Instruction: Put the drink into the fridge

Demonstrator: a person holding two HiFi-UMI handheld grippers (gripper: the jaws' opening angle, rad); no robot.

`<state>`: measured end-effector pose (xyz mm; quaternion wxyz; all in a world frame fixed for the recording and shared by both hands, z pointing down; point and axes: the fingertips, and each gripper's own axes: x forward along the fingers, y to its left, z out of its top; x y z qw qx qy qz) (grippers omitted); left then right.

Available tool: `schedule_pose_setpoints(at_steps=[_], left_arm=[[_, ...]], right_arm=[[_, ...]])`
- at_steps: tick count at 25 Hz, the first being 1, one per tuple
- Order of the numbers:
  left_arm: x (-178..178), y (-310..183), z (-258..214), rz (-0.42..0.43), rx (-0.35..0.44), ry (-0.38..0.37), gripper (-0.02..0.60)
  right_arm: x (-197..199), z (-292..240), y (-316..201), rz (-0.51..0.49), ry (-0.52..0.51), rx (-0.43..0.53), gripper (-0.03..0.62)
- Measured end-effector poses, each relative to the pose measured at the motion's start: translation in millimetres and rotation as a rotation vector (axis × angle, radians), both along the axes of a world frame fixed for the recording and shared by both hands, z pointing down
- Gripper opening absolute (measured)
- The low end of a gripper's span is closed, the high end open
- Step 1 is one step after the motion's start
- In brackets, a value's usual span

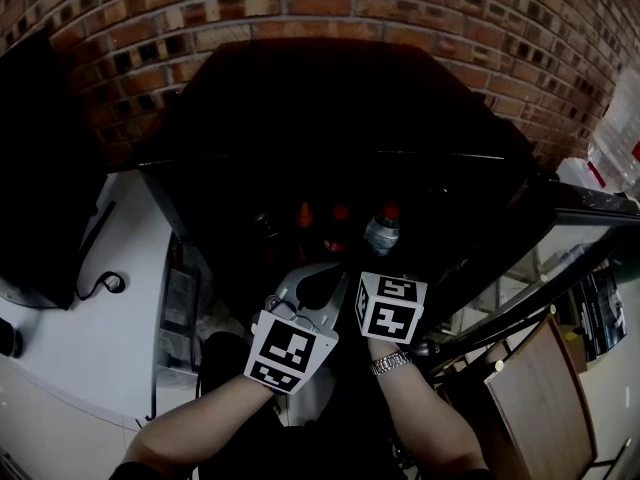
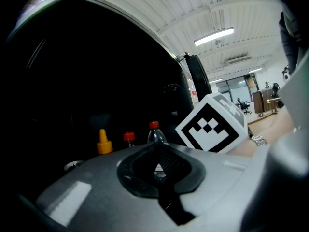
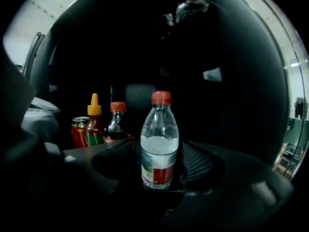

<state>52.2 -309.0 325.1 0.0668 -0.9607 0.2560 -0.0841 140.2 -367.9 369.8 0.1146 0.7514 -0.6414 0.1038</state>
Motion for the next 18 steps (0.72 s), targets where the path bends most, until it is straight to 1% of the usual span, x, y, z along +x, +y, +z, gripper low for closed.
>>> schedule_pose_setpoints(at_steps=[6, 12, 18], left_arm=[[-6, 21, -8, -0.012, 0.014, 0.007, 0.005], [-21, 45, -19, -0.045, 0.032, 0.018, 0.004], [-44, 79, -27, -0.100, 0.041, 0.040, 0.005]], right_arm=[[-8, -12, 27, -0.030, -0.007, 0.024, 0.318], [-31, -31, 62, -0.122, -0.006, 0.066, 0.318], [-62, -47, 109, -0.216, 0.016, 0.105, 0.270]])
